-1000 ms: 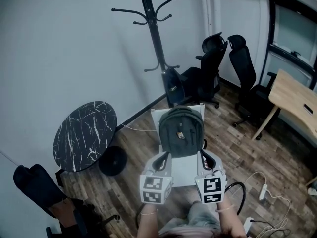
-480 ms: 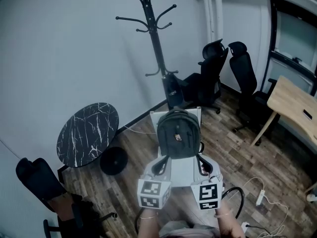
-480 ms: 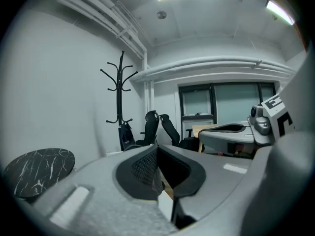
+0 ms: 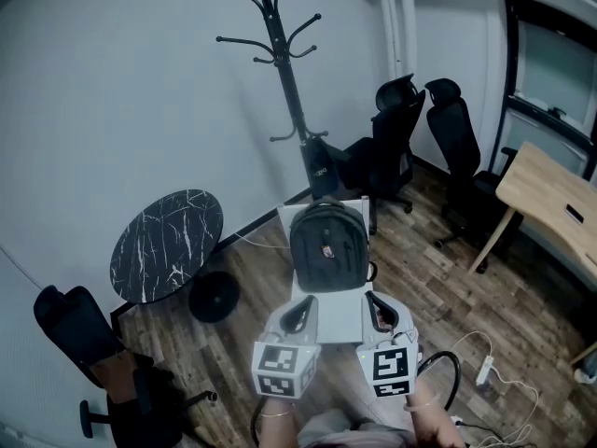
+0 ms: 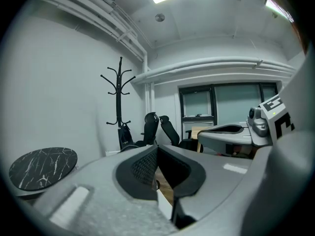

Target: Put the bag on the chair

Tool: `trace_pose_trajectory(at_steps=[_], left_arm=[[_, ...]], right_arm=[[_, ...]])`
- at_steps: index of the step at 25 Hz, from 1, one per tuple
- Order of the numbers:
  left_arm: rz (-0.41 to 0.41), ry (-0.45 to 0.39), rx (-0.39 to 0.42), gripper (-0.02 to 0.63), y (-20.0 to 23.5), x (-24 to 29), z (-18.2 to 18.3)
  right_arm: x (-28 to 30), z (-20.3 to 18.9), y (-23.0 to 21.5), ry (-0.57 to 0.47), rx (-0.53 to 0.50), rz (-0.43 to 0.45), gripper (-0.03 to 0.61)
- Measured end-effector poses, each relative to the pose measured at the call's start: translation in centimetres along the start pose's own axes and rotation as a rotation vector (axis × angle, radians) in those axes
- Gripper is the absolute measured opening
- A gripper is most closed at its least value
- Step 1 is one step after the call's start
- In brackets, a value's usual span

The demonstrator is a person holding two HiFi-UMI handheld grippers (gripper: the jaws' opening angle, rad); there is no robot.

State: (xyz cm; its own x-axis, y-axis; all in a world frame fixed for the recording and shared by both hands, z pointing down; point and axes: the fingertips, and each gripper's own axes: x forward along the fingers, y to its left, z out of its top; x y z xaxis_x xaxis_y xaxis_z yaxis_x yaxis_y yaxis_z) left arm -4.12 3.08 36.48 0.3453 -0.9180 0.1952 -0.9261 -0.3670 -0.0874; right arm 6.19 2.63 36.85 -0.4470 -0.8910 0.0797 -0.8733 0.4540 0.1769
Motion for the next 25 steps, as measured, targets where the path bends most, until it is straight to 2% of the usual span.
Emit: trace_pose_trajectory(at_steps=[6,11,19,25], left_arm=[[0.001,0.003,0.014,0.011,-3.4,-1.3,0.4],[0.024,-0.004,-0.001,0.011,-4.6,-2.1,0.6],[0.038,-0.018,-0.003,0.011,-4.8,-3.0,0.2],[0.014,-0.018,-0.033,0.012,-4.1,-1.1,-0.5]], right_arm=[[-2.8,0.1,-1.0,-0.002,-0.014,0.012,0.003],[-4.1,0.0,-1.7,-0.008,-0.021,0.013,0.003],[-4.7,-0.3,-1.5,-0.013,-0.031,0.009,0.003],[-3.1,-0.5,-2.9,0.001,-0.037,-0.024,0.003]])
